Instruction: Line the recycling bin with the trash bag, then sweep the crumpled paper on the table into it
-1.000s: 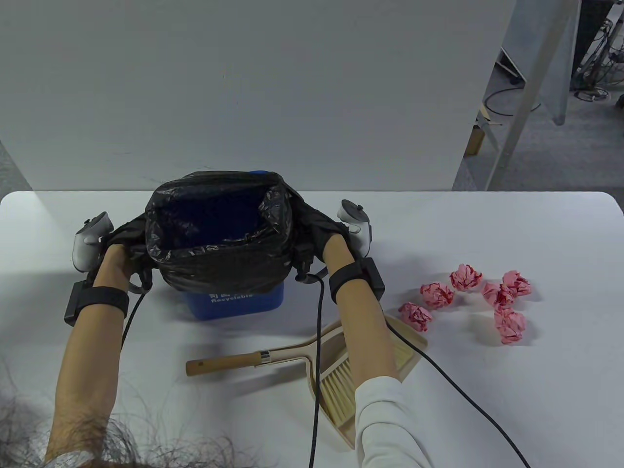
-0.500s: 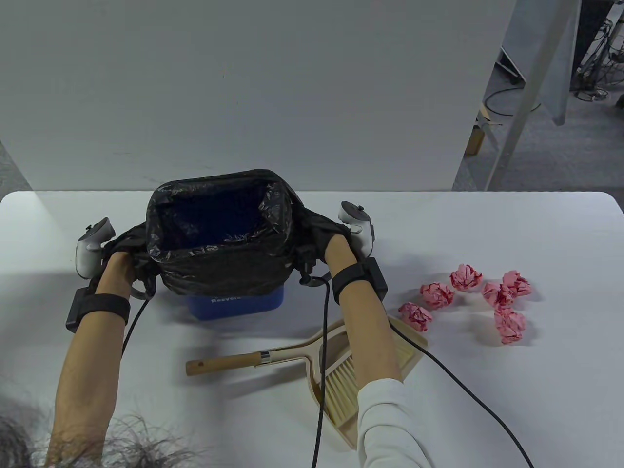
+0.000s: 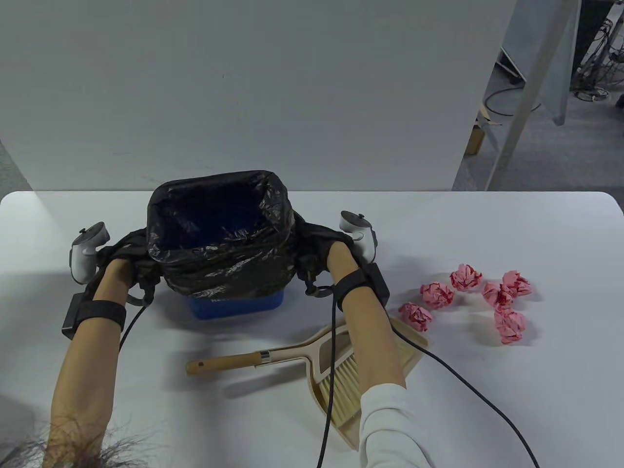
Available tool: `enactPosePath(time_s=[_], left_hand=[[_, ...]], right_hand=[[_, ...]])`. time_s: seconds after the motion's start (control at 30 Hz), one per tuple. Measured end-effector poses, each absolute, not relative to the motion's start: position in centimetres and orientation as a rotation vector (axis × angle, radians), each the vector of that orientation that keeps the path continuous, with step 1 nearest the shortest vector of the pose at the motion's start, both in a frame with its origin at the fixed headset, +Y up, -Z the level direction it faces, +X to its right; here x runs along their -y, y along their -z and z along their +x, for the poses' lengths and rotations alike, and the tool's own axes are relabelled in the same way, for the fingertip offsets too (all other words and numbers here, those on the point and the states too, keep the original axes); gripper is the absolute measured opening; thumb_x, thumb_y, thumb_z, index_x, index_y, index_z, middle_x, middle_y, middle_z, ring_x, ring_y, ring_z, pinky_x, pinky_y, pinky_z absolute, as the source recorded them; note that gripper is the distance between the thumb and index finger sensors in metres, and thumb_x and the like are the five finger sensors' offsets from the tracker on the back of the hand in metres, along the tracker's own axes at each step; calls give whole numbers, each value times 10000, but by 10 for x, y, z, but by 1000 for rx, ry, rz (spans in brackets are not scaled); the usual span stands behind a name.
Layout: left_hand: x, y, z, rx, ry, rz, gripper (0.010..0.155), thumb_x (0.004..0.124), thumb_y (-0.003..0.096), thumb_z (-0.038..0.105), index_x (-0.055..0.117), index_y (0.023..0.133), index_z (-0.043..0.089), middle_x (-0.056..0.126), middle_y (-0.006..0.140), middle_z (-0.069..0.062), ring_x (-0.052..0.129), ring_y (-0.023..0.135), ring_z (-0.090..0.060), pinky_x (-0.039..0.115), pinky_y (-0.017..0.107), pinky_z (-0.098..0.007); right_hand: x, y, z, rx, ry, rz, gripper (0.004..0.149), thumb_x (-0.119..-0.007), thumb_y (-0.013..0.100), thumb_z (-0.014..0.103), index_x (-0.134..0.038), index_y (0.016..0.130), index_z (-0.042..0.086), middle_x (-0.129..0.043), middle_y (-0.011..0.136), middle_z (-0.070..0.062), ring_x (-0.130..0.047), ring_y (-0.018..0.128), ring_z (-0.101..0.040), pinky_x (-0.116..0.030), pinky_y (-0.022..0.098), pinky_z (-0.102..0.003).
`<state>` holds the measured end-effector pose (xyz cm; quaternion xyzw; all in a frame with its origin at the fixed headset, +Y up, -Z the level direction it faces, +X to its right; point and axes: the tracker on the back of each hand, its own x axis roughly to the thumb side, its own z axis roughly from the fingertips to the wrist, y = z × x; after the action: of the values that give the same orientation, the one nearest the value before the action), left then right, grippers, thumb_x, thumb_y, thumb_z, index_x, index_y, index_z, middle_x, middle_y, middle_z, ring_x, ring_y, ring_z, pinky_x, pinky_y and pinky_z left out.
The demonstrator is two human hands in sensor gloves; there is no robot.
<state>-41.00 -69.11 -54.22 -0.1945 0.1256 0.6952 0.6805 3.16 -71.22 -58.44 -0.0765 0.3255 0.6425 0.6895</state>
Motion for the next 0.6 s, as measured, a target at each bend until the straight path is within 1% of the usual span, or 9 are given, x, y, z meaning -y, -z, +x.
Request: enactPosePath(time_s=[0.07, 0.17, 0.27, 0.37, 0.6], left_hand=[[690, 540, -412, -260, -1531, -388, 560, 623, 657, 501, 580, 1156, 250, 535, 1238, -119, 602, 1108, -471, 652, 713, -647], [685, 535, -416, -189, -1454, -272, 559, 638, 648, 502, 585, 1150, 261, 542, 1239, -90, 584, 1127, -444, 603, 736, -672], [679, 528, -420, -150, -1370, -185, 553, 655, 638, 499, 606, 1139, 271, 558, 1236, -68, 584, 1136, -422, 572, 749, -687], [676, 523, -422, -138, -1310, -128, 566, 664, 626, 507, 607, 1137, 269, 565, 1233, -64, 595, 1132, -419, 568, 748, -695], [671, 502, -425, -135, -1251, 43, 658, 687, 593, 533, 548, 1154, 219, 538, 1231, -113, 588, 1119, -450, 557, 724, -726]], right_hand=[[712, 582, 33, -710, -1439, -160, 432, -565, 657, 457, -783, 879, 158, -693, 1118, -198, -580, 988, -531, -529, 649, -723], [711, 579, 34, -701, -1453, -142, 437, -567, 656, 457, -764, 909, 160, -681, 1124, -203, -574, 990, -532, -525, 650, -725], [710, 574, 35, -689, -1436, -129, 473, -559, 658, 460, -704, 980, 146, -652, 1133, -224, -562, 992, -540, -519, 650, -727], [709, 569, 37, -672, -1405, -124, 537, -555, 657, 469, -621, 1044, 103, -611, 1144, -250, -549, 990, -553, -511, 649, -732], [707, 552, 52, -633, -1384, -109, 607, -549, 657, 482, -515, 1097, 65, -540, 1157, -286, -528, 986, -572, -498, 646, -741]])
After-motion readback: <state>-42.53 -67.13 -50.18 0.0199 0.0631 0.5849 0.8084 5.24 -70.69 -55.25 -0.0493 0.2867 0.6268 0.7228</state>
